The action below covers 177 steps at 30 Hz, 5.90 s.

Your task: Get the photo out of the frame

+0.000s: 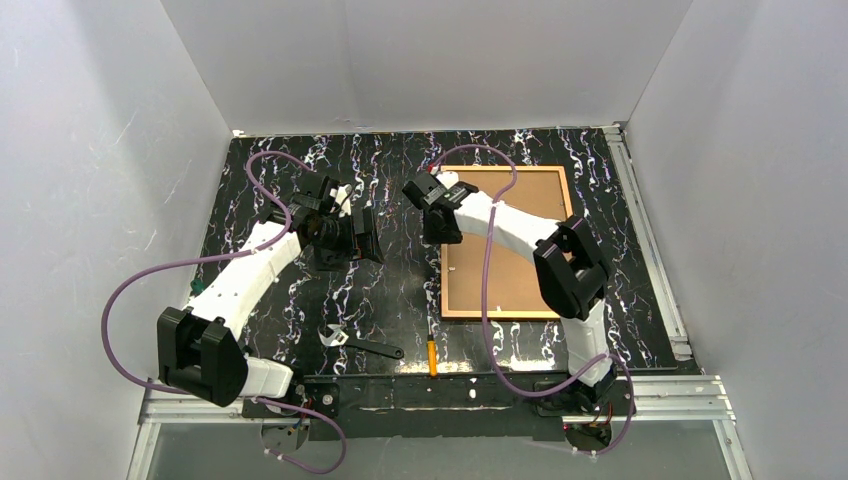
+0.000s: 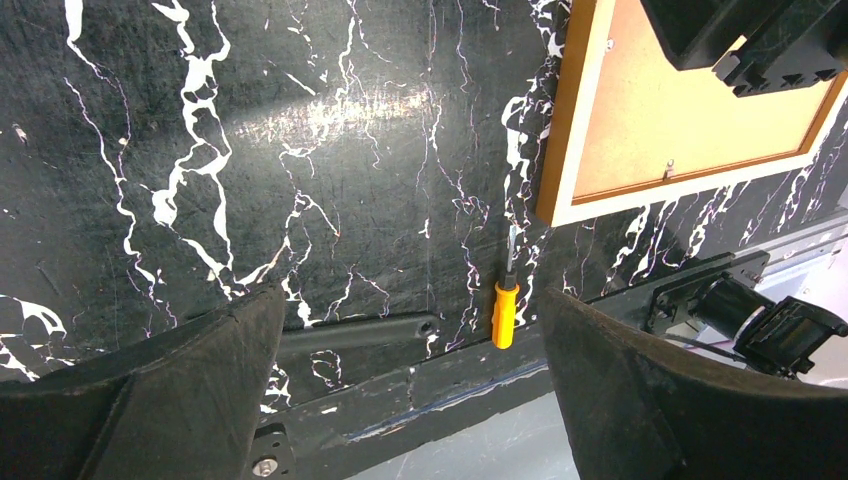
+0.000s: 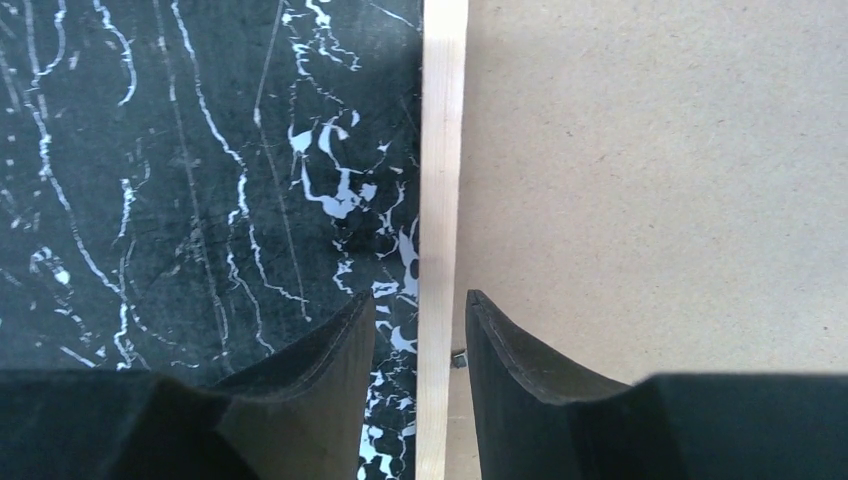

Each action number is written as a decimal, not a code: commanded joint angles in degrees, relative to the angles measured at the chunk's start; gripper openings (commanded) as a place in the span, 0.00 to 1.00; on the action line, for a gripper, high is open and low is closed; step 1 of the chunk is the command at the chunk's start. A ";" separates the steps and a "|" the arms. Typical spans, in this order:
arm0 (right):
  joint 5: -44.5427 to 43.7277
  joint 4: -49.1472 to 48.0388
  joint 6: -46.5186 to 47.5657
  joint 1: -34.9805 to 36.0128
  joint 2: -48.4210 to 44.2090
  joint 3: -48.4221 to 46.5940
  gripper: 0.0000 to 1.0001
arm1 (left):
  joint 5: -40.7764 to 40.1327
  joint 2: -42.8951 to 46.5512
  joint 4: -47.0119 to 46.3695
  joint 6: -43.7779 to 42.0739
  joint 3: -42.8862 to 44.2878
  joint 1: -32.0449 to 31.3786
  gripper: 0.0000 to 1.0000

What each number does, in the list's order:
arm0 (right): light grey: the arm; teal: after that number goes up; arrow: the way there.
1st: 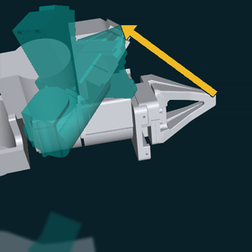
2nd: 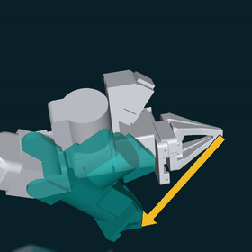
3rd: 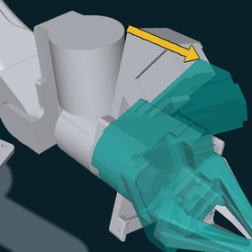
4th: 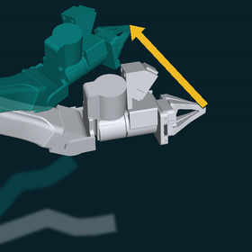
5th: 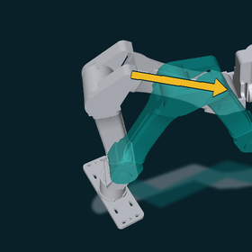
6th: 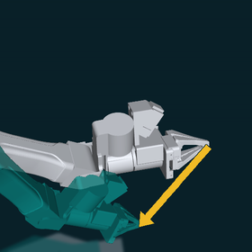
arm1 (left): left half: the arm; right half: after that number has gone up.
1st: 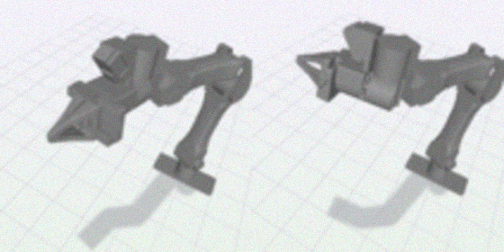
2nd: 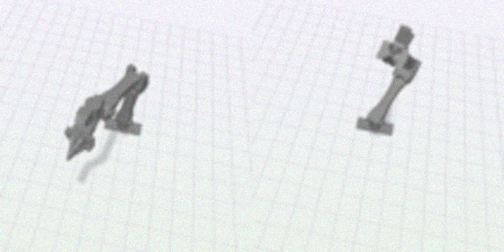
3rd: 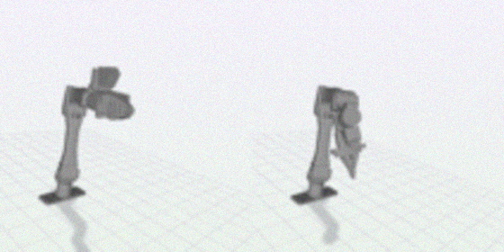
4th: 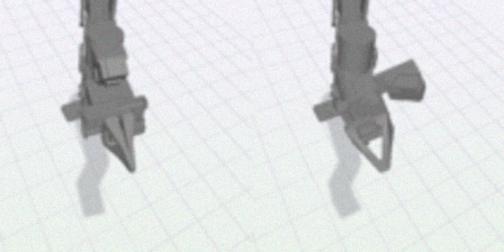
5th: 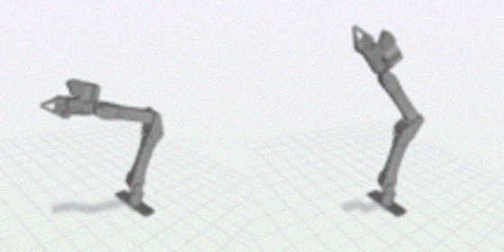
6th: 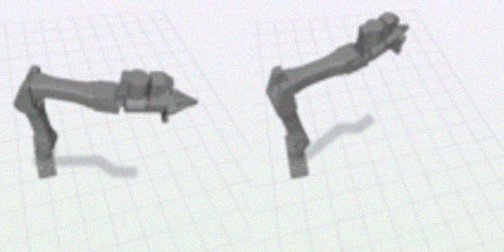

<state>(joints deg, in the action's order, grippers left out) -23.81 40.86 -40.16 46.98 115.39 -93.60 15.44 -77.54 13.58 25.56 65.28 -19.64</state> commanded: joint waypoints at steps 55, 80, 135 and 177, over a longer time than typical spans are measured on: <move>-0.63 -1.40 5.80 -4.41 -8.81 13.99 0.49 | 3.54 -1.05 3.55 0.64 -1.29 -0.18 0.98; 22.43 -8.10 -2.37 16.48 -26.38 35.14 0.86 | 8.89 -4.11 2.15 3.79 -1.37 -0.20 1.00; 16.59 1.80 -0.01 25.43 -7.24 20.89 0.20 | 5.22 1.69 3.68 1.57 -1.01 0.13 1.00; 18.69 -43.55 9.19 11.64 -37.94 44.27 0.01 | 33.61 -10.26 -21.63 17.47 -7.07 -7.13 0.86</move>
<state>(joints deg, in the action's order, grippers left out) -6.13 5.58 -32.12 58.41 79.64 -50.33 45.17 -87.77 -11.00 43.09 57.54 -26.39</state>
